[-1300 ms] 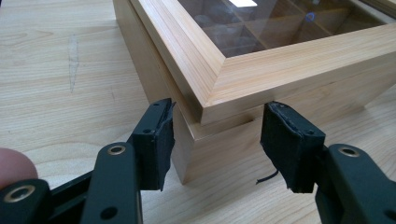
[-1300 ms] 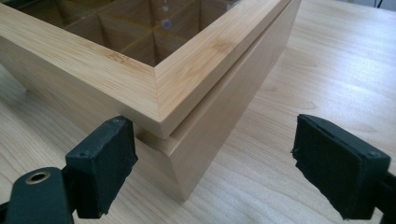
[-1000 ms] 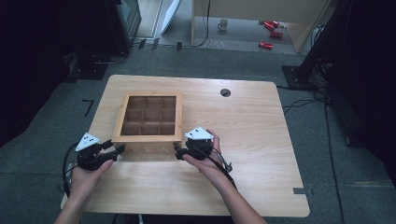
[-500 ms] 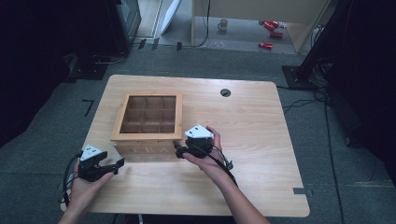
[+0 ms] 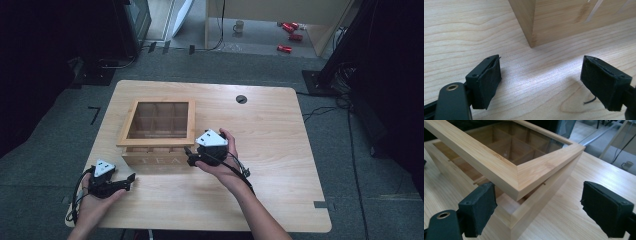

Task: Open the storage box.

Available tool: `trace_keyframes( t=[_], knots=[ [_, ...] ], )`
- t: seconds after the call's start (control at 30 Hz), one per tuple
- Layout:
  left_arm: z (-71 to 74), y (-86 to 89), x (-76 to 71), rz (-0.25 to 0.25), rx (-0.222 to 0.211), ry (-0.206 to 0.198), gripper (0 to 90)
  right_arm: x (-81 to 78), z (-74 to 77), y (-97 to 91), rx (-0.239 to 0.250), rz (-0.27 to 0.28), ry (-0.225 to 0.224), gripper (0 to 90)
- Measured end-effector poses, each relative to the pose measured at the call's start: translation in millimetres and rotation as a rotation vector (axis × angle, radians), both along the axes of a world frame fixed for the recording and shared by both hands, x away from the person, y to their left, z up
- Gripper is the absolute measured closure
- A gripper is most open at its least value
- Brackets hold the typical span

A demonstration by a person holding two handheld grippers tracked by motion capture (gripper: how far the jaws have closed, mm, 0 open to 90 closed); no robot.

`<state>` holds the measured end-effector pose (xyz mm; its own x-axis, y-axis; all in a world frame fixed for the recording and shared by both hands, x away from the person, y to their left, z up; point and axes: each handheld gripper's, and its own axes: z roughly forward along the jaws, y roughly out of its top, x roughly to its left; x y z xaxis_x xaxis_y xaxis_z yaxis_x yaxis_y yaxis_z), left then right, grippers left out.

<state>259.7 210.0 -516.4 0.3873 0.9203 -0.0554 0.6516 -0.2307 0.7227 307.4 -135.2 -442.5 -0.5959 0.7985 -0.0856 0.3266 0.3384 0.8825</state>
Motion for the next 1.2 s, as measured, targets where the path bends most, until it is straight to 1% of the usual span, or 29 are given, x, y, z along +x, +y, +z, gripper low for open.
trace_keyframes(
  t=[0.1,0.17,0.33,0.37,0.47,0.57,0.63,0.73,0.8,0.93,1.03,1.1,1.2],
  knots=[
    [0.0,1.9,0.2,0.002,-0.020,0.000,17.3,2.2,2.5,-1.0,0.017,0.013,-0.010,13.1],
    [-0.1,1.7,0.3,0.000,-0.021,0.000,16.7,4.3,4.1,-1.8,0.024,0.026,-0.021,13.2],
    [-0.4,-1.7,-0.4,-0.004,0.017,-0.004,16.1,7.4,8.4,-2.1,0.033,0.053,-0.044,15.1],
    [-0.5,-2.8,-0.6,-0.004,0.031,-0.005,16.1,8.5,9.1,-2.0,0.033,0.062,-0.057,15.3],
    [-0.9,-6.5,-1.4,-0.001,0.068,-0.009,16.1,10.9,12.0,-1.6,0.044,0.066,-0.066,15.4],
    [-1.0,-6.6,-1.4,0.000,0.067,-0.010,16.0,14.2,16.3,-2.6,0.061,0.074,-0.084,16.0],
    [-1.0,-6.6,-1.4,0.000,0.068,-0.010,15.9,16.2,19.4,-3.2,0.079,0.083,-0.100,18.5],
    [-0.8,-6.3,-1.4,-0.002,0.071,-0.009,16.0,20.6,23.4,-4.2,0.092,0.094,-0.108,19.2],
    [-0.9,-6.4,-1.4,-0.002,0.070,-0.009,16.0,23.7,25.3,-4.2,0.090,0.112,-0.114,20.8],
    [-0.9,-6.3,-1.4,-0.002,0.068,-0.009,16.0,29.6,29.1,-2.8,0.068,0.130,-0.119,21.1],
    [-1.0,-6.2,-1.4,0.001,0.062,-0.009,16.0,33.9,32.5,-2.4,0.067,0.140,-0.128,26.5],
    [-0.9,-5.8,-1.4,0.000,0.058,-0.008,16.0,37.5,35.5,-1.9,0.066,0.145,-0.142,27.2],
    [-0.8,-5.4,-1.4,0.000,0.056,-0.007,16.0,43.5,42.1,-2.5,0.068,0.158,-0.156,31.5]
  ],
)
